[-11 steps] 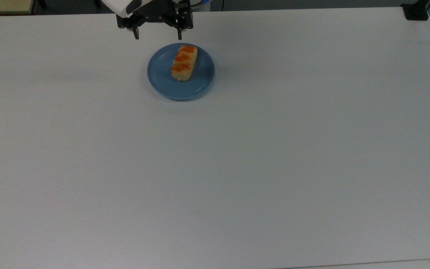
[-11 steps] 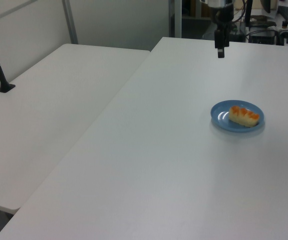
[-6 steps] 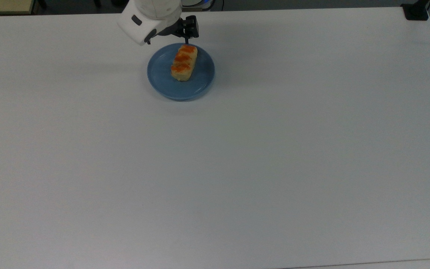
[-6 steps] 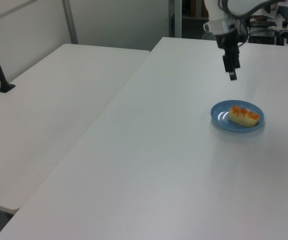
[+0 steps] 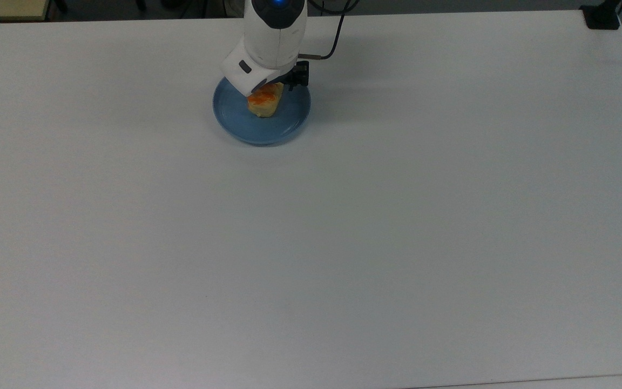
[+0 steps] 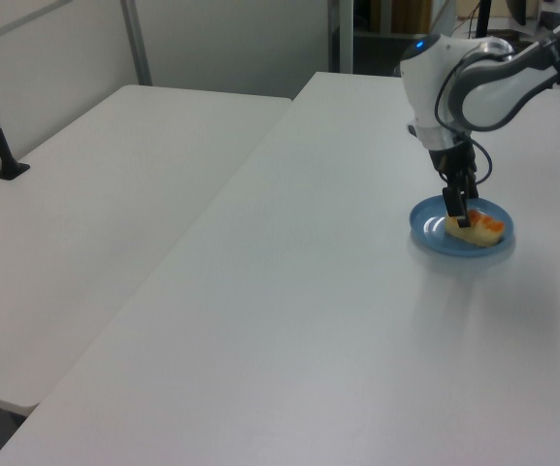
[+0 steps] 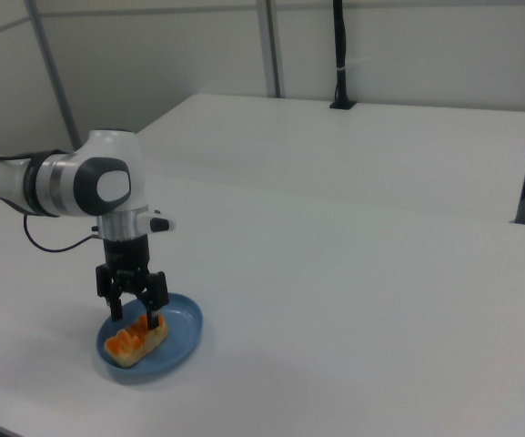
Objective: Put the bread on the table
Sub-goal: 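Lower the gripper onto the bread roll and close on it, then lift the bread roll off the plate and carry it beside the plate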
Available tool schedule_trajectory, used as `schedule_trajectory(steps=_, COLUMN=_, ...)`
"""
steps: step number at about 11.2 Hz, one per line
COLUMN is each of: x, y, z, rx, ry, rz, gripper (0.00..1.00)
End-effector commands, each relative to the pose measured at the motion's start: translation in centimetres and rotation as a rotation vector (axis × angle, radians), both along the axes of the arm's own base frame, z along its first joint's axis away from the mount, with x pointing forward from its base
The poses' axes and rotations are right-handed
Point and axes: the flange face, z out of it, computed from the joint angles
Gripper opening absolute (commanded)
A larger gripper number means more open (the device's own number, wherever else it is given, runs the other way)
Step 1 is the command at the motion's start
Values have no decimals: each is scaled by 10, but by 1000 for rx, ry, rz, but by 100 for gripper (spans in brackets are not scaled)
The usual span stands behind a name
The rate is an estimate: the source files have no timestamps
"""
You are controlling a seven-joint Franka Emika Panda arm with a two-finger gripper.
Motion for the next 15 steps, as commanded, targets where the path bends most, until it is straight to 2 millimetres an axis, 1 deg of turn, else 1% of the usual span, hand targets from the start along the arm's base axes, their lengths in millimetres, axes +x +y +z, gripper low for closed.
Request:
schedule_trajectory(steps=1, x=-7, y=3, z=-10, rx=-23, ry=-22, rz=-12, gripper=56)
schedule_trajectory(steps=3, x=-6, y=0, z=-14, rx=-24, ry=-10, rz=11, gripper=29)
schedule_trajectory(steps=4, x=-7, y=-3, z=-12, rx=-18, ry=-1, rz=27, gripper=19)
schedule_trajectory(steps=5, x=-5, y=-4, z=-4, rx=-15, ry=-12, rz=29, gripper=18)
schedule_trajectory(steps=6, x=2, y=-5, z=17, rx=-13, ry=-20, rz=30, gripper=18)
schedule_trajectory(steps=7, x=11, y=-4, z=44, rx=1, ry=-12, rz=44, gripper=18)
schedule_trajectory(steps=8, x=21, y=4, z=72, rx=6, ry=-17, rz=58, gripper=20)
schedule_trajectory(steps=9, x=30, y=21, z=94, rx=44, ry=-50, rz=59, gripper=20)
schedule_trajectory(steps=10, x=34, y=53, z=106, rx=81, ry=-76, rz=89, gripper=21)
schedule_trajectory(steps=11, x=34, y=78, z=109, rx=90, ry=-88, rz=130, gripper=26)
schedule_trajectory(steps=12, x=28, y=114, z=97, rx=88, ry=-69, rz=190, gripper=28)
schedule_trajectory(steps=13, x=23, y=145, z=76, rx=80, ry=-39, rz=243, gripper=28)
schedule_trajectory(steps=14, x=18, y=168, z=61, rx=71, ry=-25, rz=267, gripper=28)
schedule_trajectory(steps=15, x=14, y=184, z=49, rx=59, ry=-17, rz=269, gripper=29)
